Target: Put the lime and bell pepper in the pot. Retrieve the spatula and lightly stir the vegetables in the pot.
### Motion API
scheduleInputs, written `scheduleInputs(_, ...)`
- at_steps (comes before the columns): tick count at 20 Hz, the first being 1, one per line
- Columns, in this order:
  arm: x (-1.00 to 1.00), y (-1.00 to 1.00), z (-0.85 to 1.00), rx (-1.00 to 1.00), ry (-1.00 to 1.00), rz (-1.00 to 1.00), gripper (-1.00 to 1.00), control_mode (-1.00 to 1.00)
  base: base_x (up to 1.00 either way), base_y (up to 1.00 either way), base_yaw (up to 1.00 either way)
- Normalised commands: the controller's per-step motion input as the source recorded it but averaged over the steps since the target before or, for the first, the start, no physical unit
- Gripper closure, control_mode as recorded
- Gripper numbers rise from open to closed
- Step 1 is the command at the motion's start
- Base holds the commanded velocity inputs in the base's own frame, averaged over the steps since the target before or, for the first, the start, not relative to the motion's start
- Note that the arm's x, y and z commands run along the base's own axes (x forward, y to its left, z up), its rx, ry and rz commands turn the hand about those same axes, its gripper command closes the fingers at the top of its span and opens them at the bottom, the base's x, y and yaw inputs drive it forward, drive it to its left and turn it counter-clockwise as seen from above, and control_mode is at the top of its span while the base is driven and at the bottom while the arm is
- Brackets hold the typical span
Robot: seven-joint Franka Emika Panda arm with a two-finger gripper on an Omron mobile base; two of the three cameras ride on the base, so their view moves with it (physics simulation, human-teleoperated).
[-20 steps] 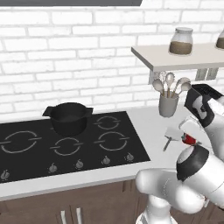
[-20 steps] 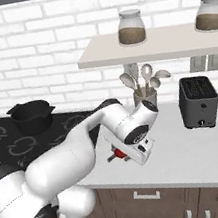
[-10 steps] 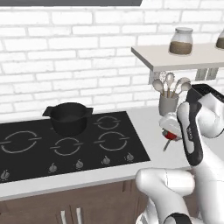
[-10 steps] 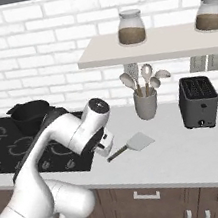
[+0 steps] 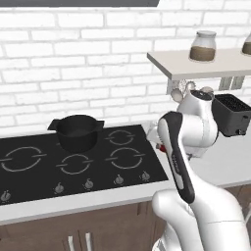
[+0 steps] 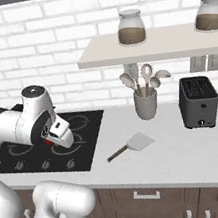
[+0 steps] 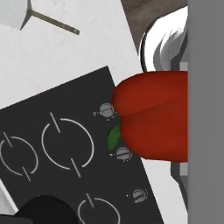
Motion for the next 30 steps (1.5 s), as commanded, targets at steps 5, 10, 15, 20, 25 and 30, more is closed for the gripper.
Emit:
scheduleInputs(5,0.0,0.0,0.0,0.0,0.03,-0.01,1.0,-1.0,0.0,0.0,0.0)
scheduleInputs(10,0.0,0.0,0.0,0.0,0.0,0.0,1.0,-1.0,0.0,0.0,0.0)
scheduleInputs(15,0.0,0.03,0.0,0.0,0.02,0.0,1.0,1.0,0.0,0.34,0.0)
scheduleInputs(20,0.0,0.0,0.0,0.0,0.0,0.0,1.0,1.0,0.0,1.0,0.0)
scheduleInputs(25,0.0,0.0,0.0,0.0,0.0,0.0,1.0,1.0,0.0,1.0,0.0)
scheduleInputs(30,0.0,0.0,0.0,0.0,0.0,0.0,1.0,1.0,0.07,0.61,0.0)
